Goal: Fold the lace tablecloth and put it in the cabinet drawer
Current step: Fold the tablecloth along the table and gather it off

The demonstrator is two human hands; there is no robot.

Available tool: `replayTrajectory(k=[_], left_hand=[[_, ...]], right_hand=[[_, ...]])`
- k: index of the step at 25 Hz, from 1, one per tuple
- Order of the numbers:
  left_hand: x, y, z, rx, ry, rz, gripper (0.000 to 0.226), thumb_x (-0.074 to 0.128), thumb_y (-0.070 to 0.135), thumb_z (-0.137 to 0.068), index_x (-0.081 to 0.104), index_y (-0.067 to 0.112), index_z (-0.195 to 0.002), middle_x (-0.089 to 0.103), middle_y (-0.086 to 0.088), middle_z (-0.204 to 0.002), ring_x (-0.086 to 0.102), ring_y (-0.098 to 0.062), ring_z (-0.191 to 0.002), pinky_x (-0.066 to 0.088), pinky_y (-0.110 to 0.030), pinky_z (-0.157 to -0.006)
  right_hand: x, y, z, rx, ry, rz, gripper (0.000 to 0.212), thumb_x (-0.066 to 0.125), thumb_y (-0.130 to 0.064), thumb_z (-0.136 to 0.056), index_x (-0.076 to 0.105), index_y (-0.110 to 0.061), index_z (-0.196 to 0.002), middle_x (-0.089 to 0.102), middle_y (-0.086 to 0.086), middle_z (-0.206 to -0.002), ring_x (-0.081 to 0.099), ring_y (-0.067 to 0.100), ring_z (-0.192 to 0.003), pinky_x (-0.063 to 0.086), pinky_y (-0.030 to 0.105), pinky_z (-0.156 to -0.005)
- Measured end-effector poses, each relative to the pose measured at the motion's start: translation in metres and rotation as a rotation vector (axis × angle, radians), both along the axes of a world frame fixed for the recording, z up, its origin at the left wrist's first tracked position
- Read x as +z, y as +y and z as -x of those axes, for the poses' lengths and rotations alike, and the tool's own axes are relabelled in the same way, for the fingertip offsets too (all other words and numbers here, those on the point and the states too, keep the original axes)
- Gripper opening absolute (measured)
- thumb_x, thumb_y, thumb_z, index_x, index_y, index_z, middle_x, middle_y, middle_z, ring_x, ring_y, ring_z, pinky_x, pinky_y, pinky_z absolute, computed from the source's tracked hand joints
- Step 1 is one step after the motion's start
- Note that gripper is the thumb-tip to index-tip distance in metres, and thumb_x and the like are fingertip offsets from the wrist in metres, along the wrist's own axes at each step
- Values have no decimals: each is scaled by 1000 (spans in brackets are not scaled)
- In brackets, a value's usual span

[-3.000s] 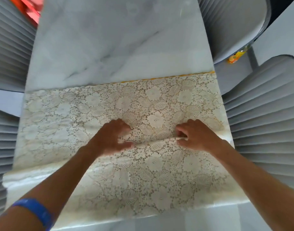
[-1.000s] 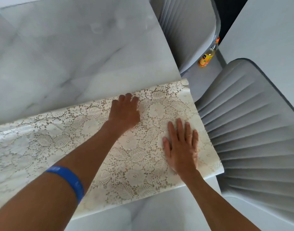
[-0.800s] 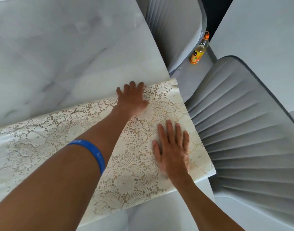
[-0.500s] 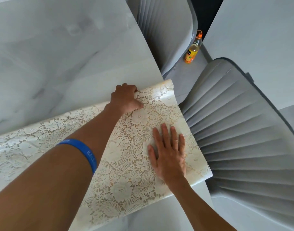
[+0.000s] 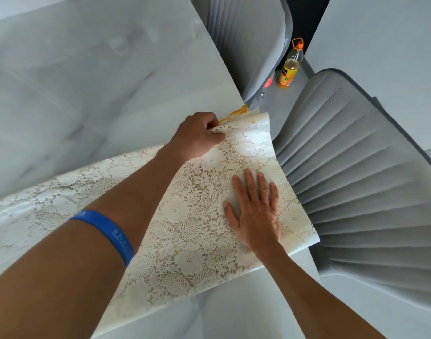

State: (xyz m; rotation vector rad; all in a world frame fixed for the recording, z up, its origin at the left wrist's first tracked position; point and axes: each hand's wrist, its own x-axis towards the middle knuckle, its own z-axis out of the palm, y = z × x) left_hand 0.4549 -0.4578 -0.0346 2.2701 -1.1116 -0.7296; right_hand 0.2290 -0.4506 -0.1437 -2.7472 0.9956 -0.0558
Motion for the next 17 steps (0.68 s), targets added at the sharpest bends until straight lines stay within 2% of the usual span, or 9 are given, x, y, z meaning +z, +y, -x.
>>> replayTrajectory(k=[3, 5, 7, 8, 10, 12, 13, 15, 17], left_hand=[[32, 22, 18, -43, -20, 29, 9, 67, 25, -87, 60, 21, -91, 53, 12, -66, 49, -10, -54, 35, -25, -52], [58, 40, 33, -59, -66, 48, 12, 63, 24, -90, 62, 19, -101, 50, 15, -66, 47, -5, -55, 33, -24, -53], [87, 56, 47, -36, -126, 94, 15, 61, 23, -91, 64, 17, -105, 53, 13, -71, 50, -6, -62, 33, -19, -57], [101, 63, 51, -11, -154, 118, 15, 61, 22, -92, 65, 16, -105, 54, 10, -76, 51, -6, -65, 33, -17, -59], [131, 79, 58, 33, -174, 145, 12, 61, 21, -92, 65, 18, -103, 53, 12, -77, 49, -4, -64, 32, -15, -58], [164, 100, 64, 63, -150, 194, 6, 61, 19, -92, 63, 21, -97, 52, 17, -70, 48, -2, -58, 33, -21, -55], [179, 112, 69, 72, -145, 237, 6, 60, 17, -92, 62, 23, -93, 53, 17, -68, 48, -2, -57, 34, -23, -54], [207, 138, 81, 85, -166, 297, 12, 59, 14, -91, 59, 25, -88, 54, 16, -67, 49, 0, -59, 36, -24, -57], [228, 162, 93, 114, -179, 328, 13, 57, 11, -91, 57, 23, -87, 55, 13, -68, 48, -4, -61, 38, -27, -59]], right_hand=[[15, -2, 6, -12, -129, -166, 68, 44, -53, -92, 26, -25, -151, 18, 0, -162, 11, 26, -150, 6, 52, -121], [38, -5, 18, -140, -338, -411, 64, 53, -46, -92, 28, -29, -149, 28, -3, -158, 28, 25, -144, 21, 54, -118], [69, -12, 33, -317, -524, -449, 63, 63, -35, -88, 32, -33, -142, 39, -7, -146, 44, 22, -130, 39, 56, -106], [86, -19, 38, -368, -555, -386, 68, 67, -31, -82, 32, -33, -141, 41, -7, -140, 46, 21, -126, 41, 55, -105], [123, -37, 40, -344, -517, -303, 81, 72, -34, -75, 27, -34, -142, 40, -5, -143, 41, 23, -128, 33, 52, -109], [159, -55, 36, -207, -435, -466, 85, 78, -37, -73, 29, -34, -143, 46, -3, -142, 43, 22, -128, 32, 50, -108], [176, -60, 34, -132, -393, -618, 78, 80, -33, -73, 38, -32, -138, 55, -2, -133, 50, 23, -123, 39, 45, -104], [206, -59, 36, -36, -366, -831, 43, 82, -25, -73, 60, -29, -110, 68, -10, -103, 64, 22, -105, 48, 34, -85], [231, -48, 40, 23, -427, -883, 16, 81, -29, -76, 67, -30, -85, 73, -15, -85, 71, 15, -86, 50, 28, -71]])
